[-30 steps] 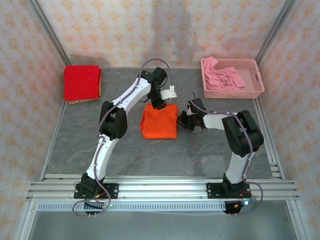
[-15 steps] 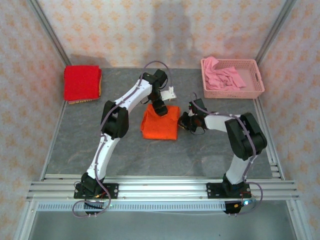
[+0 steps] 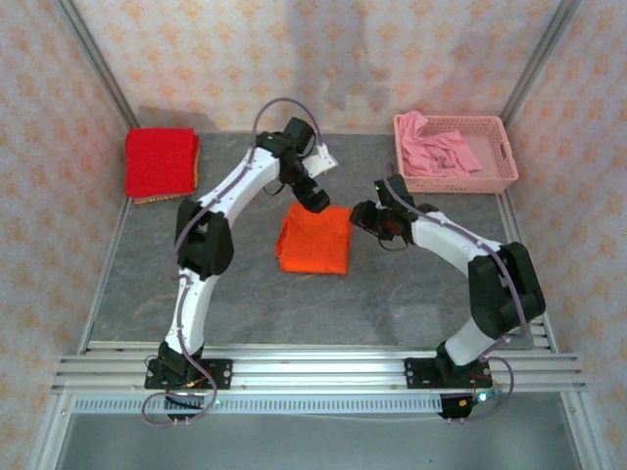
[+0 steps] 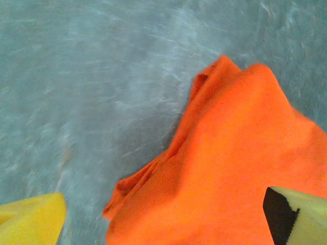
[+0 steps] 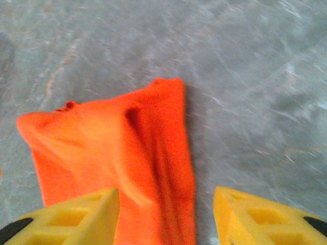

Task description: Fold and stack the t-shirts

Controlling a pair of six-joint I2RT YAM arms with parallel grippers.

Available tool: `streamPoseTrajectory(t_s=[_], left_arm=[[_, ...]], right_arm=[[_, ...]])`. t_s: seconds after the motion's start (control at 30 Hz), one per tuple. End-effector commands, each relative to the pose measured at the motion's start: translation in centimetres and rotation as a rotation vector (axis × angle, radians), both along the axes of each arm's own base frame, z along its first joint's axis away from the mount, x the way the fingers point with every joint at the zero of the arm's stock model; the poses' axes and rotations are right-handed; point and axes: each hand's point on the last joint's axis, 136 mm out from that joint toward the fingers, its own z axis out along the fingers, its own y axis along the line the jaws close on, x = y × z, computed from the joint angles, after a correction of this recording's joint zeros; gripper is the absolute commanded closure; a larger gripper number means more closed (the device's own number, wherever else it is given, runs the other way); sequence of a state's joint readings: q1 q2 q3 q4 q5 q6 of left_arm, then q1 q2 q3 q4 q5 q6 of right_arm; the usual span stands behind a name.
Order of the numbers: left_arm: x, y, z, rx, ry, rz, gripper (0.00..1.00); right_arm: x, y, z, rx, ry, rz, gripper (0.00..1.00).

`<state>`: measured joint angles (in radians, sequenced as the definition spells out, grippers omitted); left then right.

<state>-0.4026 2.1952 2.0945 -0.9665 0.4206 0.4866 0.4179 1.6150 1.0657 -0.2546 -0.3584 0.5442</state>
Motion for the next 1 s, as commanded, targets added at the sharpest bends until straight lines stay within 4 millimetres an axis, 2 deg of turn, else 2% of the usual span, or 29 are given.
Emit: streamPoseTrajectory(t_s=[0.0, 0.13, 0.3, 0.4, 0.57, 0.67, 0.83, 0.9, 0.97], left_arm=[[1.1, 3.8, 0.3, -0.017, -0.028, 0.289, 0.0], [-0.4, 6.3, -2.2, -0.086, 0.004, 0.509, 0.0], [-2.3, 5.8, -5.4, -0.198, 0.1, 0.651, 0.02], [-3.2, 5.4, -7.1, -0.222, 0.138, 0.717, 0.11], [-4.2, 4.1, -9.3, -0.258, 0.209, 0.775, 0.35], [-4.7, 3.0, -9.6, -0.278, 0.228, 0.774, 0.42], [-4.6, 2.2, -10.1, -0.285, 0.243, 0.79, 0.68], [-4.5, 2.4, -10.3, -0.274, 0.235, 0.798, 0.72], [-4.4, 2.9, -10.1, -0.255, 0.216, 0.803, 0.72]], right_arm=[[1.5, 2.2, 0.5, -0.036, -0.02, 0.051, 0.51], [3.4, 4.6, -0.5, 0.017, 0.003, 0.064, 0.58], [4.3, 5.9, -3.3, 0.067, 0.069, 0.042, 0.7], [4.1, 5.8, -5.4, 0.059, 0.112, 0.032, 0.74], [3.5, 5.9, -7.5, 0.062, 0.163, 0.026, 0.79], [3.2, 5.8, -7.9, 0.068, 0.173, 0.022, 0.8], [2.8, 5.8, -7.8, 0.079, 0.172, 0.018, 0.81], [2.7, 5.7, -7.5, 0.08, 0.164, 0.016, 0.81], [2.7, 5.6, -6.9, 0.085, 0.15, 0.019, 0.81]])
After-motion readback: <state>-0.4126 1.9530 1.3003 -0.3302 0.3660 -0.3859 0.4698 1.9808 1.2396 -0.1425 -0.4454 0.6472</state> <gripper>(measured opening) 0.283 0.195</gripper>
